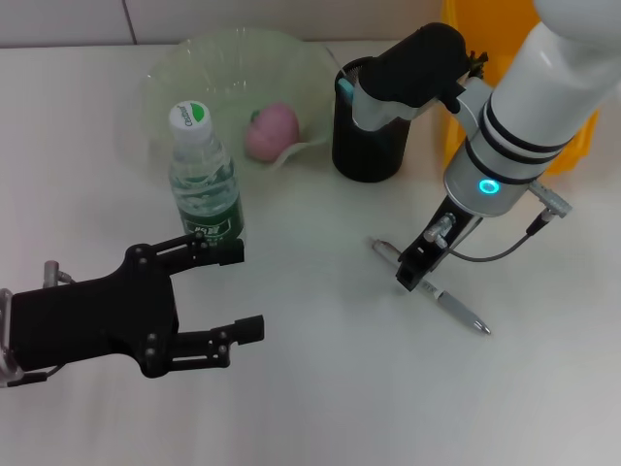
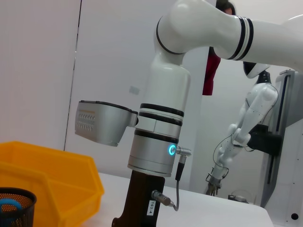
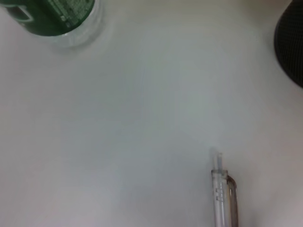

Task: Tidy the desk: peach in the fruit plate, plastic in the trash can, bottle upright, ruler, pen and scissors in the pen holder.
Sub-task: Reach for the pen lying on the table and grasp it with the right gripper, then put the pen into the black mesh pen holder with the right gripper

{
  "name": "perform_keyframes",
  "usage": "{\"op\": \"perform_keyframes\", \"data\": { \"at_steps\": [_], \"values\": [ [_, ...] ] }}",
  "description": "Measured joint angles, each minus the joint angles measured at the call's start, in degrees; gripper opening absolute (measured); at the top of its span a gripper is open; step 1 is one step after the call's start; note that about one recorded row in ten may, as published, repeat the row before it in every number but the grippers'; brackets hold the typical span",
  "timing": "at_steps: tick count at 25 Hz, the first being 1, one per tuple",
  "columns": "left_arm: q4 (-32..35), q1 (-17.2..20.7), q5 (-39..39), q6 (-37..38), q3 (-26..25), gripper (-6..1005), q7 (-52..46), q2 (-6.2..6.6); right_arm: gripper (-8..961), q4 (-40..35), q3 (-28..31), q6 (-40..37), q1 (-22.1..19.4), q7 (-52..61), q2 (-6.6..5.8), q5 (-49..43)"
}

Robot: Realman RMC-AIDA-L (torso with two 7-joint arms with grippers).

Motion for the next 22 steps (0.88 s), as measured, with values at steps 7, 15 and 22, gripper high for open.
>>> {"op": "perform_keyframes", "data": {
  "at_steps": [7, 15, 22],
  "values": [
    [0.0, 0.0, 0.0, -0.1, 0.0, 829, 0.0, 0.02, 342, 0.8, 0.0, 0.7, 0.0, 0.0, 0.00, 0.2],
    [0.0, 0.1, 0.0, -0.4, -0.1, 829, 0.0, -0.05, 212, 2.0, 0.0, 1.3, 0.1, -0.2, 0.00, 0.6],
    [-0.1, 0.0, 0.0, -0.9, -0.1, 829, 0.0, -0.05, 135, -0.2, 0.2, 1.3, -1.1, -0.4, -0.07, 0.6]
  ]
}}
